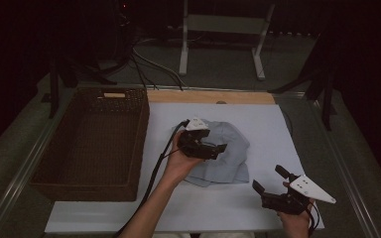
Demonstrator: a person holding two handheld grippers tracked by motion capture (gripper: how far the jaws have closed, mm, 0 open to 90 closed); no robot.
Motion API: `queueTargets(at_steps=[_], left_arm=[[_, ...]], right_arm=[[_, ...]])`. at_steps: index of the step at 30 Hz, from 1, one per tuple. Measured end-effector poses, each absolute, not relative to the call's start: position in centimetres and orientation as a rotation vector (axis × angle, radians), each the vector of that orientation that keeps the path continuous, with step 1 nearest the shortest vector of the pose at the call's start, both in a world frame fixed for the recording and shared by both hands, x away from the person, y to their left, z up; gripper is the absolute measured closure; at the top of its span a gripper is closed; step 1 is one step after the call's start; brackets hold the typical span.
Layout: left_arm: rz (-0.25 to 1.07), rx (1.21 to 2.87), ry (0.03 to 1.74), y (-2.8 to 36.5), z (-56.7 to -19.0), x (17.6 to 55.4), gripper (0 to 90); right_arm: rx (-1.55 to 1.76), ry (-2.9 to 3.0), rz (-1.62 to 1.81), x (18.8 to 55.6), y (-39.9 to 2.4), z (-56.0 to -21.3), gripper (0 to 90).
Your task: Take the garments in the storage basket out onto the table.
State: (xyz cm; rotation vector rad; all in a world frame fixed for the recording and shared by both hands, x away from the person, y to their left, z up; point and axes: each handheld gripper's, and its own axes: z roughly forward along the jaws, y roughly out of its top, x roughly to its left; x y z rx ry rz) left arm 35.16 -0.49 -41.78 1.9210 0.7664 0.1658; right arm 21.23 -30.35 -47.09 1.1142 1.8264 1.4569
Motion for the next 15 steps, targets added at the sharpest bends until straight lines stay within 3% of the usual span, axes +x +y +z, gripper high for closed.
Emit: queueTargets(at_steps=[2, 4, 15], left_arm=[[0.161, 1.927, 0.766, -0.4, -41.8, 35.2, 7.7], [0.179, 1.920, 0.765, -0.2, -41.7, 35.1, 4.4], [0.312, 1.850, 0.797, 1.5, -41.1, 34.6, 4.4]], right_arm=[[1.114, 1.828, 1.456, 21.2, -30.3, -47.1, 2.3], [1.110, 1.829, 1.456, 21.2, -30.3, -47.1, 2.3], [1.118, 1.824, 1.456, 21.2, -30.4, -47.1, 2.3]])
